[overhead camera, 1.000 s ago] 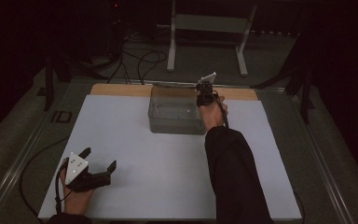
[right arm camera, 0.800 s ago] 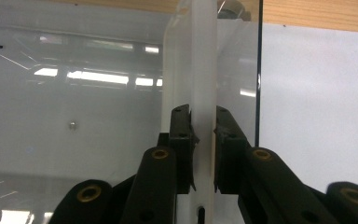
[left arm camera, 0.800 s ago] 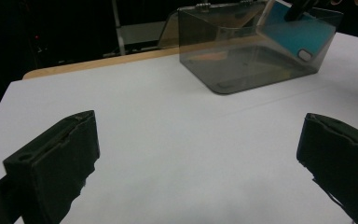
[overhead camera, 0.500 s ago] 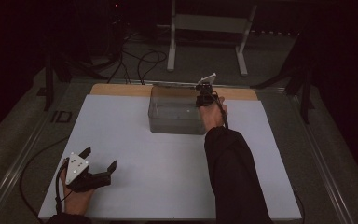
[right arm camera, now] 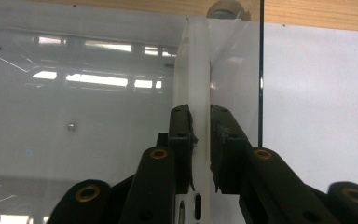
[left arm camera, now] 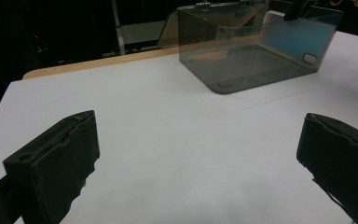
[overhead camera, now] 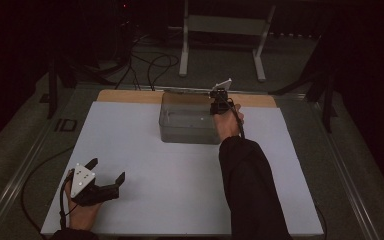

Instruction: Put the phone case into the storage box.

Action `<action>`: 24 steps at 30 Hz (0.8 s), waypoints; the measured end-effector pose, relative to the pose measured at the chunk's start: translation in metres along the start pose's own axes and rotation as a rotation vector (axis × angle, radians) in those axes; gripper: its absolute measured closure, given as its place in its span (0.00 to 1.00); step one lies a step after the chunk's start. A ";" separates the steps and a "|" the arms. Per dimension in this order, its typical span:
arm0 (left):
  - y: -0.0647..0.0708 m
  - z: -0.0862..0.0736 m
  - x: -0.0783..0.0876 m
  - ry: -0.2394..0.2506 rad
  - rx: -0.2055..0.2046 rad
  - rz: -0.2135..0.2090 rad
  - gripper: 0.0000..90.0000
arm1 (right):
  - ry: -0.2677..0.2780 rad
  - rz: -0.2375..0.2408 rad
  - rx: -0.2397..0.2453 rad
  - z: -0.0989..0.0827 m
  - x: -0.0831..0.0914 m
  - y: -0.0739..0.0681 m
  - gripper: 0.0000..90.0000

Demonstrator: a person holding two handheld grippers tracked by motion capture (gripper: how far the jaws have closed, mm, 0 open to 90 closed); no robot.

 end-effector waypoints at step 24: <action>0.000 0.000 0.000 -0.001 -0.001 0.000 0.00 | 0.027 0.006 0.030 -0.003 0.002 -0.003 0.78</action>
Point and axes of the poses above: each handheld gripper's, and its own axes: x roughly backward along the jaws, z roughly out of its top, y roughly to its right, the point moved 1 cm from there along -x, roughly forward along the jaws, and after that the axes turned 12 degrees about -y, right-handed, at the moved point
